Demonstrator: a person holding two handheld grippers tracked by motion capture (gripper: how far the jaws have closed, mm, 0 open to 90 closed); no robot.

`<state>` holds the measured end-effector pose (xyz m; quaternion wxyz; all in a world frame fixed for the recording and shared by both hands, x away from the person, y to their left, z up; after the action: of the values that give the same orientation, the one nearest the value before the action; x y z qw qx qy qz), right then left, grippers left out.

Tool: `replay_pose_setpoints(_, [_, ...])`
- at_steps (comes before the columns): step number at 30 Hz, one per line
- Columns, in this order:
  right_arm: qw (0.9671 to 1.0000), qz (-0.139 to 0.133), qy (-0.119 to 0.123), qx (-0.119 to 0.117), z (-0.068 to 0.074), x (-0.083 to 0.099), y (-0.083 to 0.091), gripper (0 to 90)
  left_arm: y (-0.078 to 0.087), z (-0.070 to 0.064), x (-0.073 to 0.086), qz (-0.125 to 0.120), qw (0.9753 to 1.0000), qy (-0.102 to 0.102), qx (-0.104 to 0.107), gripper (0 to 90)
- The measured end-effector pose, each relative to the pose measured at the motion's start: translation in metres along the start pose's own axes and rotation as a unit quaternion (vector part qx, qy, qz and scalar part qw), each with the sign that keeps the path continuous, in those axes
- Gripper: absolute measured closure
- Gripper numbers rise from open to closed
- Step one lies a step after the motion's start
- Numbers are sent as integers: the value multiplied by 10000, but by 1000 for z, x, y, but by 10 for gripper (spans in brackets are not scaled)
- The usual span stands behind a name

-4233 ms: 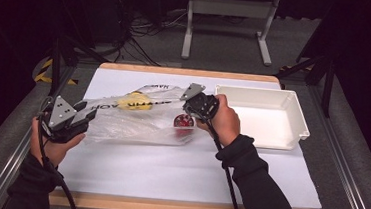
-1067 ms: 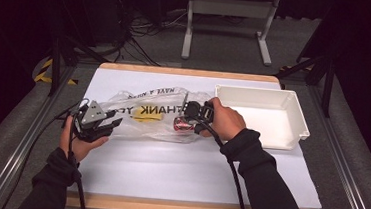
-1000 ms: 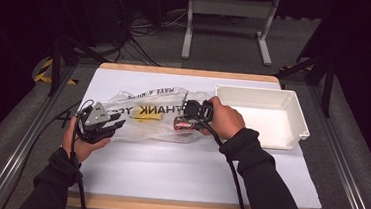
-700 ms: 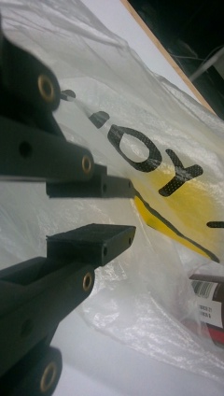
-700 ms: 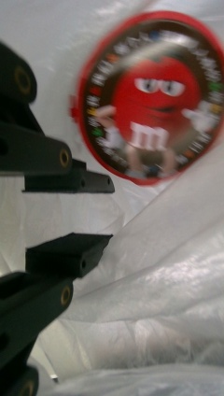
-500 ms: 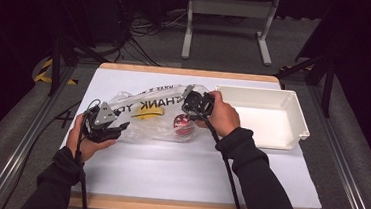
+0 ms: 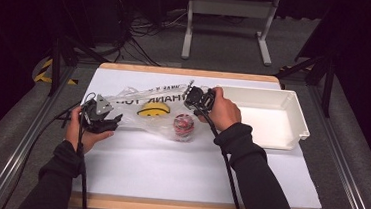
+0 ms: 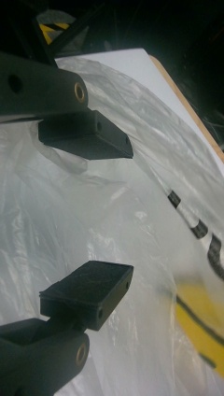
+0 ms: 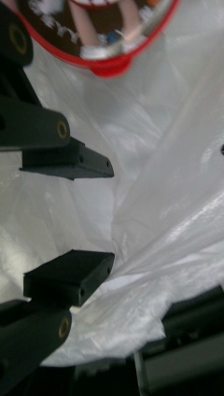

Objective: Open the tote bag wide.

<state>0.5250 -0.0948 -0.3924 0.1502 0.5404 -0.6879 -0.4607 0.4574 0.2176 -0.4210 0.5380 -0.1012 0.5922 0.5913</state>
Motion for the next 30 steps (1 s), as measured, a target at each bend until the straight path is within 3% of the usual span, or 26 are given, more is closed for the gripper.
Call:
replay_pose_setpoints(3, [9998, 121, 118, -93, 2, 2, 0, 447, 8, 0, -6, -301, 9994, 5, 188, 389])
replay_pose_setpoints(5, [9995, 151, 252, -146, 4, 4, 6, 427, 14, -5, -10, -488, 9976, -123, 467, 507])
replay_pose_setpoints(7, [9993, 20, 282, -243, 5, 6, 12, 422, 21, -16, -15, -618, 9945, -383, 748, 531])
replay_pose_setpoints(9, [9988, -61, 376, -301, 6, 7, 17, 426, 24, -20, -16, -671, 9931, -408, 874, 578])
replay_pose_setpoints(11, [9977, -253, 461, -421, 10, 10, 27, 478, 30, -30, -21, -801, 9874, -633, 1210, 645])
replay_pose_setpoints(12, [9968, -310, 525, -510, 12, 11, 30, 527, 30, -30, -21, -801, 9874, -633, 1210, 686])
replay_pose_setpoints(13, [9959, -330, 628, -565, 15, 12, 34, 570, 30, -37, -23, -768, 9853, -802, 1299, 704])
replay_pose_setpoints(14, [9959, -336, 646, -533, 17, 12, 36, 646, 30, -37, -23, -768, 9853, -802, 1299, 726])
replay_pose_setpoints(15, [9952, -376, 723, -541, 19, 12, 40, 720, 27, -43, -23, -670, 9830, -884, 1465, 771])
replay_pose_setpoints(16, [9952, -376, 723, -541, 19, 12, 40, 720, 27, -43, -23, -670, 9830, -884, 1465, 784])
replay_pose_setpoints(18, [9941, -584, 720, -555, 23, 10, 48, 775, 16, -48, -21, -444, 9830, -946, 1507, 802])
replay_pose_setpoints(20, [9937, -629, 765, -521, 24, 9, 49, 776, 12, -49, -20, -398, 9823, -928, 1577, 804])
replay_pose_setpoints(21, [9918, -774, 779, -655, 30, 5, 50, 757, 8, -53, -20, -339, 9798, -1002, 1697, 833])
replay_pose_setpoints(24, [9930, -621, 810, -588, 35, 2, 43, 704, 6, -58, -19, -241, 9770, -1137, 1789, 830])
replay_pose_setpoints(26, [9944, -355, 866, -493, 37, 3, 36, 683, 2, -61, -17, -101, 9774, -1243, 1705, 824])
replay_pose_setpoints(28, [9952, -282, 813, -469, 36, 4, 33, 689, -3, -63, -13, 11, 9775, -1264, 1686, 793])
replay_pose_setpoints(29, [9952, -223, 821, -474, 35, 6, 33, 687, -10, -62, -10, 177, 9804, -1241, 1517, 774])
replay_pose_setpoints(30, [9953, -178, 808, -509, 34, 7, 32, 678, -12, -61, -9, 205, 9815, -1214, 1468, 748])
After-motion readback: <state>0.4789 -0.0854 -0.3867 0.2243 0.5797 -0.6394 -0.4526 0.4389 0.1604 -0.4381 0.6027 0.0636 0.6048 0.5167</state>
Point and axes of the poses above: each handheld gripper's, and its own axes: y roughly backward along the jaws, x roughly out of its underside, z roughly to its left, the point moved 4 cm from there along -y, roughly forward along the jaws, and after that the axes turned 2 degrees about -z, right-handed, at the moved point
